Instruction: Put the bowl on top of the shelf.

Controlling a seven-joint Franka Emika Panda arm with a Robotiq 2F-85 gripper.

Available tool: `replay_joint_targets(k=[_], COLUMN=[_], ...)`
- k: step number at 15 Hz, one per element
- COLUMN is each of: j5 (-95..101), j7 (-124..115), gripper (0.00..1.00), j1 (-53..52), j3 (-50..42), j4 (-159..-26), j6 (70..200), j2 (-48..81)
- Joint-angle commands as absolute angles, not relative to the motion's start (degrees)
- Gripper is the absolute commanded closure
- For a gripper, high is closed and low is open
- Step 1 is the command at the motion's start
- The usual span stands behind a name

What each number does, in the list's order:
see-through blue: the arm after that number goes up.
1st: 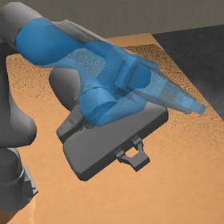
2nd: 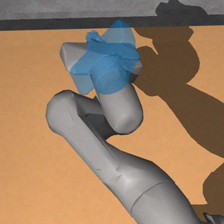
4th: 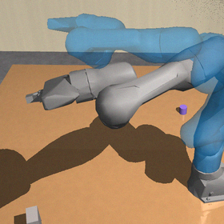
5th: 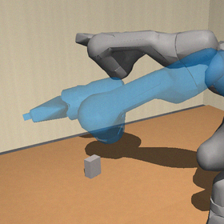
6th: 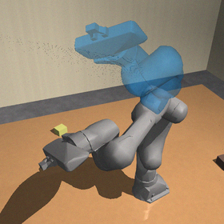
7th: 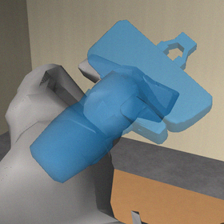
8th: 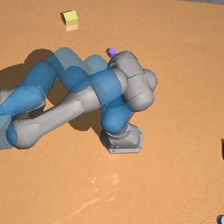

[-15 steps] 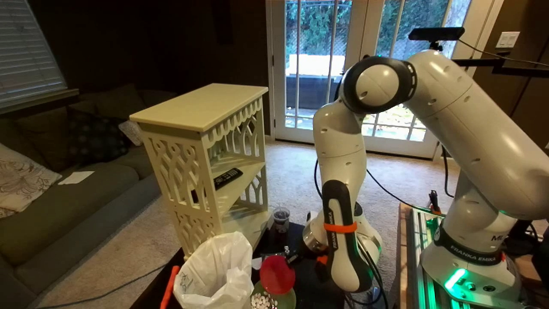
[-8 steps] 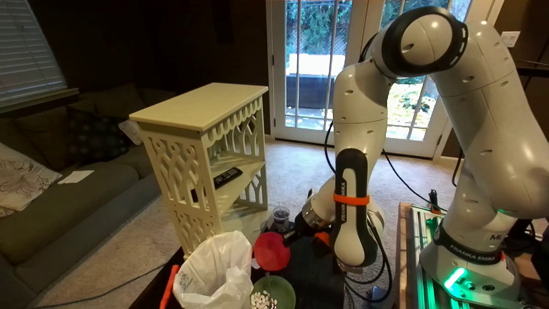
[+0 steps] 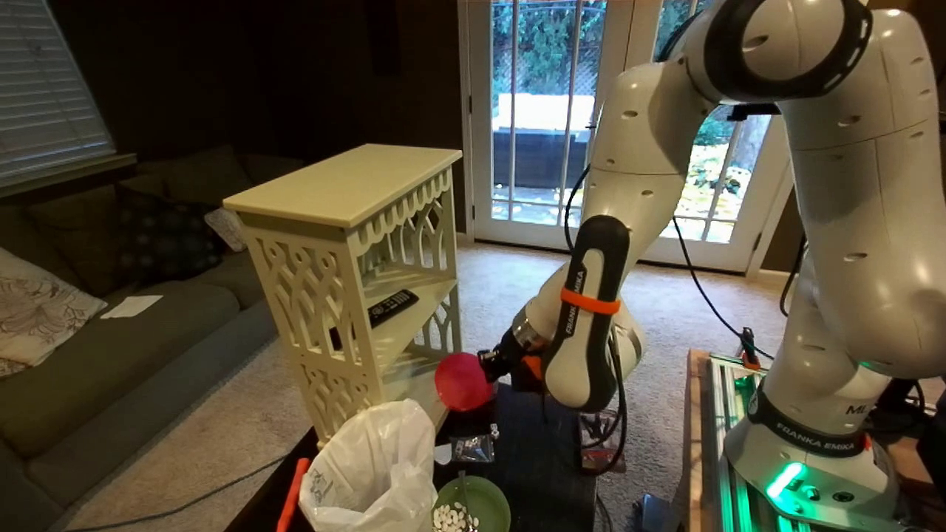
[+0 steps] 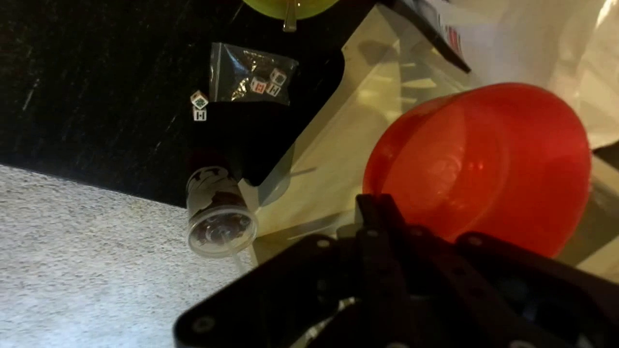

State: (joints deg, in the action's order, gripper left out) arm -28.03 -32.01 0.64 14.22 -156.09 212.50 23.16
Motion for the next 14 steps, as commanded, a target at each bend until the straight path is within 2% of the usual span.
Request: replay_joint_targets(k=[1, 4, 9, 10, 14], j5=[-29.35, -25.62, -27.63, -28.92, -45.36], j7=[-37.67, -45.28, -41.84, -42.7, -37.99], gripper=[0.99, 0.99, 0.99, 0.99, 0.99], j1=[2.06, 8.56, 7.41, 3.92, 3.66], j3=[12.08, 14.95, 13.52, 9.32, 8.53], j4=[-156.58, -153.31, -152.34, -152.98, -155.96], j6=[200.44, 193.86, 196.76, 195.84, 200.71], j2=[9.92, 4.06, 5.07, 3.32, -2.35])
